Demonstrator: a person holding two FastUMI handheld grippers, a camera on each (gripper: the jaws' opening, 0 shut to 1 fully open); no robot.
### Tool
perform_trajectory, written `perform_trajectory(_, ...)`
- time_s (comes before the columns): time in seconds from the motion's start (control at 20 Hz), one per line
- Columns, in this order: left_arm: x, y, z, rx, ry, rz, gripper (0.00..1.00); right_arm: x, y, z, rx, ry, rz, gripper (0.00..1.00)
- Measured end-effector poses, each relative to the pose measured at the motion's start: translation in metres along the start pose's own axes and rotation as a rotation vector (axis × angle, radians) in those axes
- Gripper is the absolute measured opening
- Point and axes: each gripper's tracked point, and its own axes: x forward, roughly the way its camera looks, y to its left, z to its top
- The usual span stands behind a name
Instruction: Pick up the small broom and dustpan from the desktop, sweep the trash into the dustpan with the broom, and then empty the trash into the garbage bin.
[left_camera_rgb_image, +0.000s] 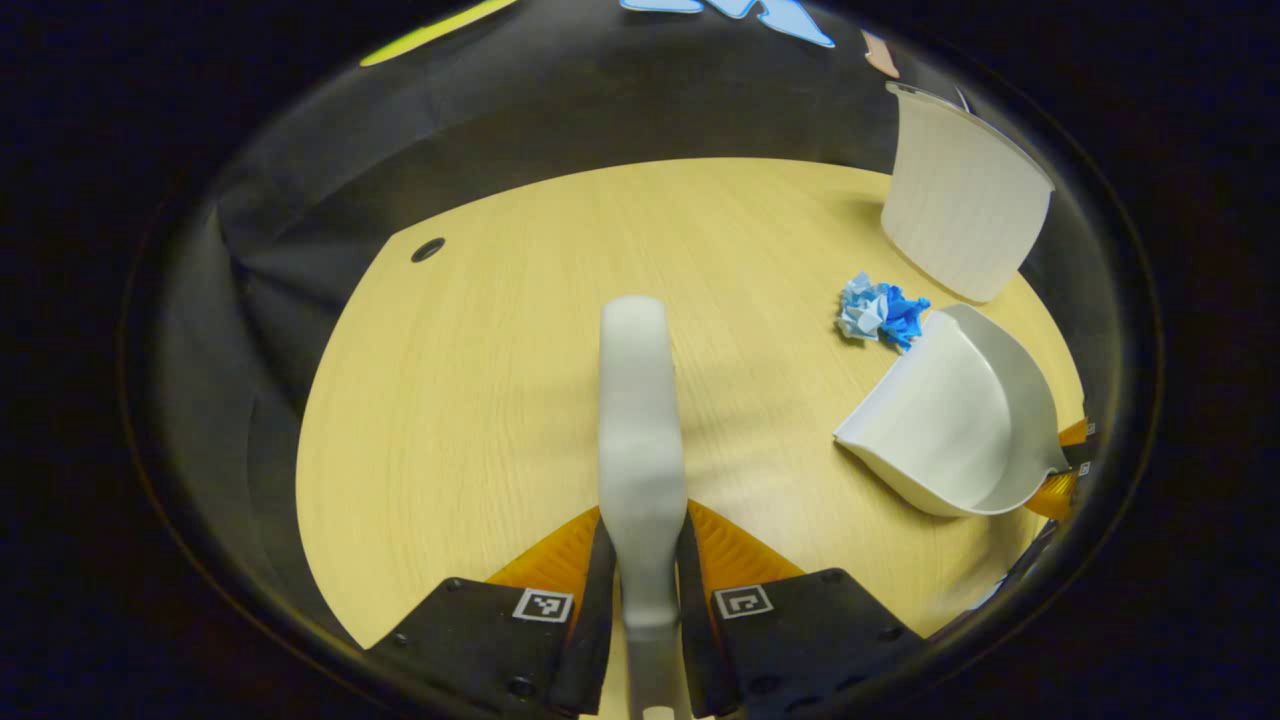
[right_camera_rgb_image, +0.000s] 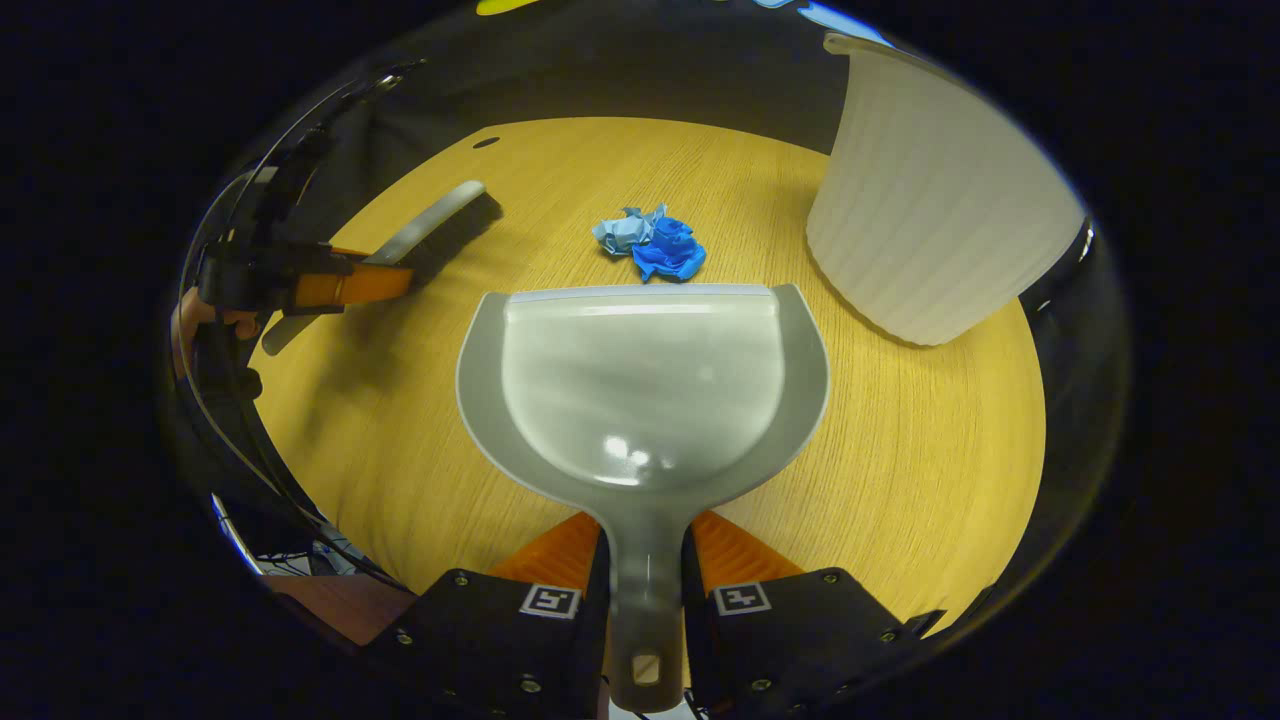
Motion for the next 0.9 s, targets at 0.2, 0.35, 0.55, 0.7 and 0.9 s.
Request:
perform_trajectory(0.2,0.013,-0.013,0.022,0.073,-0.001,-0.030,0.35,-0.001,-0.005,0.001,-0.004,-0.019,0.005,0.34)
perform_trajectory(0.35,0.026,-0.030,0.038,0.121,-0.009,-0.074,0.39,0.001,-0.008,0.001,-0.003,-0.020,0.014,0.34)
perform_trajectory(0.55,0.039,-0.050,0.060,0.224,-0.022,-0.127,0.40,0.002,-0.008,0.002,-0.027,-0.019,0.030,0.34)
perform_trajectory(0.7,0.044,-0.067,0.072,0.292,-0.025,-0.169,0.40,0.001,-0.007,0.003,-0.019,-0.014,0.045,0.34)
perform_trajectory(0.9,0.046,-0.087,0.084,0.379,-0.028,-0.232,0.35,-0.002,-0.004,0.004,-0.014,-0.012,0.082,0.34)
